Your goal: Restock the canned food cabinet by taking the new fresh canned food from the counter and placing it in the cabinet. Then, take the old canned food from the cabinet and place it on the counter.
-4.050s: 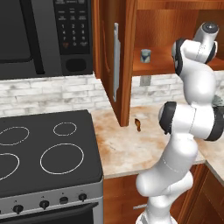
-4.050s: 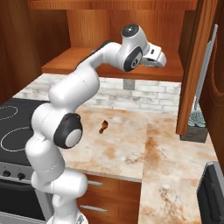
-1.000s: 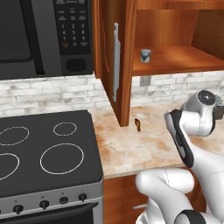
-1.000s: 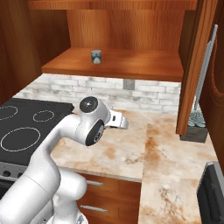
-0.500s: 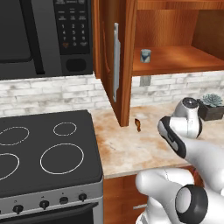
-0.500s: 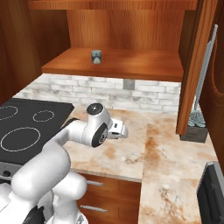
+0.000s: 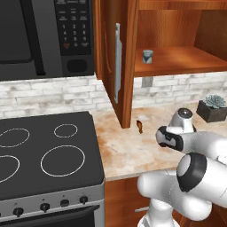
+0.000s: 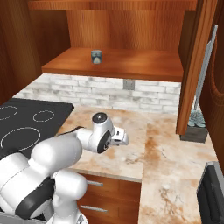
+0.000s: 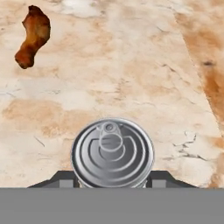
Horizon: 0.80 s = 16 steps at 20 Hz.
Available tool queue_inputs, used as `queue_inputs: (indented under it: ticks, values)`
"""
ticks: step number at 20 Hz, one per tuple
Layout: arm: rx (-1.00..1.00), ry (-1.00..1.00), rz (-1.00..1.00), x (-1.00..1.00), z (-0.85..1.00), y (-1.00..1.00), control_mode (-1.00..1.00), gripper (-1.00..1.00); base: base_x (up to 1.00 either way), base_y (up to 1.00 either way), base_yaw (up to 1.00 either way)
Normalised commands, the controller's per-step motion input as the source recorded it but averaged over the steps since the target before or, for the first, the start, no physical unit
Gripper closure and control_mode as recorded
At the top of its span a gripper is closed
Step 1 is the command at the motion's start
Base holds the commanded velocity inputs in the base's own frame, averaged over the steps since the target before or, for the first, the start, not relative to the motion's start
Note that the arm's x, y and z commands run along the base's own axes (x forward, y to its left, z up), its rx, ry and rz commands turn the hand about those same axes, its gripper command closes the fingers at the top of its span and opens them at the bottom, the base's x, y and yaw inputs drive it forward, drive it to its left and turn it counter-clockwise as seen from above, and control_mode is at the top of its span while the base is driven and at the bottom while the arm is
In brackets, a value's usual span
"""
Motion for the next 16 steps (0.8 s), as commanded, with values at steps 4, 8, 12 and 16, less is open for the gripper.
queue_inputs:
  ticks: [4,8,12,16]
  values:
    - [0.00,0.00,0.00,0.41,-0.32,0.00,-1.00,1.00,0.00,0.00,0.00]
    - [0.00,0.00,0.00,0.46,-0.44,0.00,-1.00,1.00,0.00,0.00,0.00]
    - [0.00,0.00,0.00,0.48,-0.20,0.00,-1.00,-1.00,0.00,0.00,0.00]
    - [0.00,0.08,0.00,0.33,0.00,0.00,-1.00,-1.00,0.00,0.00,0.00]
